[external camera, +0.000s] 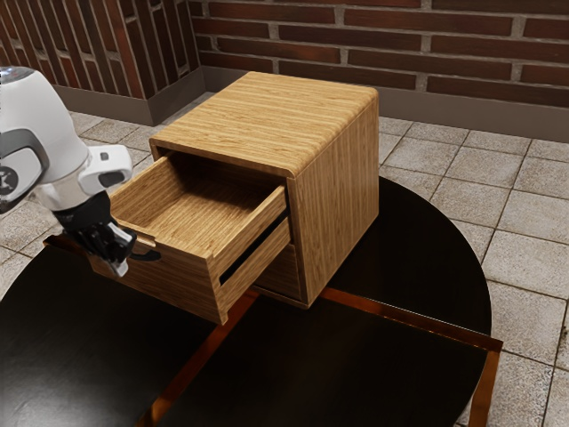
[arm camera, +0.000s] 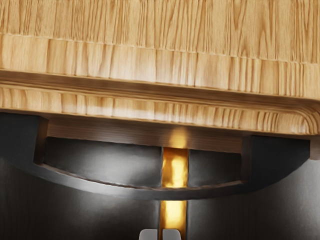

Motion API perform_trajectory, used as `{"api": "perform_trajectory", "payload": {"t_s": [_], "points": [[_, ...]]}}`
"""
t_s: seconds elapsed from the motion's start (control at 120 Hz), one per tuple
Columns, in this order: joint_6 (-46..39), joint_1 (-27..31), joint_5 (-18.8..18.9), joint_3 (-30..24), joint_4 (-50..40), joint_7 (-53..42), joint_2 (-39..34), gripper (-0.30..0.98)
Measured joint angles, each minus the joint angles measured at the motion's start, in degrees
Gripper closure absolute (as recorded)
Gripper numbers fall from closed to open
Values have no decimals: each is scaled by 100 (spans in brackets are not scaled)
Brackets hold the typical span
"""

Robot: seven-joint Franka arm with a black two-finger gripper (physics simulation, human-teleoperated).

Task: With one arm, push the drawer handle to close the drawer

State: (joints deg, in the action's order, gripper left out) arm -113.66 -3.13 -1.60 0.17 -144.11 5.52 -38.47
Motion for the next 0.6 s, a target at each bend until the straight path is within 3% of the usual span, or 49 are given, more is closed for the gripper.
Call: {"api": "perform_trajectory", "payload": {"t_s": [0.6], "points": [[-489, -41, 196, 56, 898, -2, 1279, 79]]}}
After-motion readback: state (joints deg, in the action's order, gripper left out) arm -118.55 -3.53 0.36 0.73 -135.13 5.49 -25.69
